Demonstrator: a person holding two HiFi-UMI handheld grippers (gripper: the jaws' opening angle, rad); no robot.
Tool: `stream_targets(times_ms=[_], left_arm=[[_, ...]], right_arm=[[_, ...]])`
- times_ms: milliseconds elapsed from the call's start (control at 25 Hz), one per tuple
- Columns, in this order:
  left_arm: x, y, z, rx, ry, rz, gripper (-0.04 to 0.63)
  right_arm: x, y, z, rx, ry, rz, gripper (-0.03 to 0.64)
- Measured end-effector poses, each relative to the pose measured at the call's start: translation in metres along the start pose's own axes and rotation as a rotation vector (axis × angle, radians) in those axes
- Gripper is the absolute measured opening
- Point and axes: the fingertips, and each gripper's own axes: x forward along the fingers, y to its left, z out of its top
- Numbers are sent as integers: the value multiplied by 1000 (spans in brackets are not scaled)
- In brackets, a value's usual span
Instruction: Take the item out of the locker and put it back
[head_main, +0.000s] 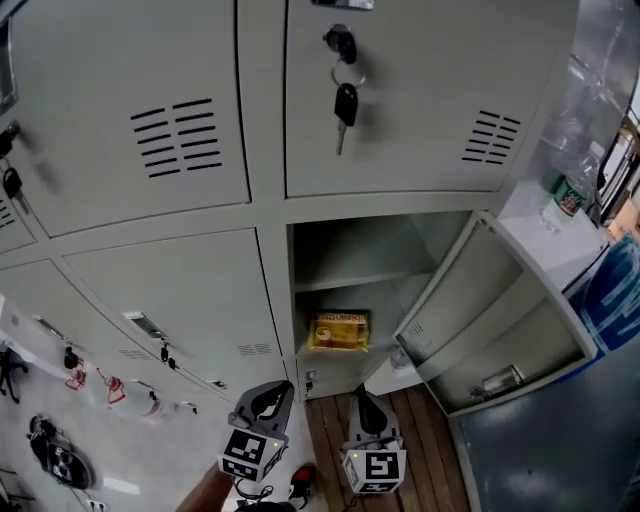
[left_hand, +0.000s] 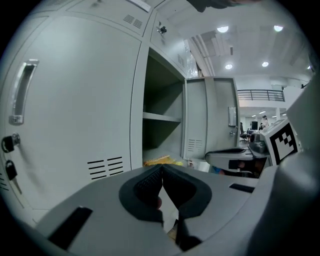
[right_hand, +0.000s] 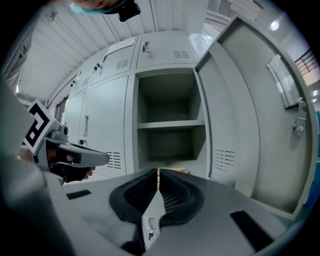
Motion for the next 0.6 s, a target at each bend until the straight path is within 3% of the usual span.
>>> stream_targets(times_ms=[160, 280, 360, 440, 600], left_arm=[[12, 9, -7, -18, 19, 0, 23], [17, 17, -10, -25, 24, 6, 23], [20, 21, -12, -30, 31, 9, 23], [22, 23, -13, -34, 36, 6, 23], [26, 27, -11, -39, 29, 4, 23]], right_arm=[[21, -2, -2, -19, 22, 9, 26], [37, 0, -5, -99, 47, 22, 26], [47, 2, -8, -187, 71, 32, 36], [59, 2, -11, -314, 99, 37, 101], [86, 3, -20, -577, 166, 57, 168]])
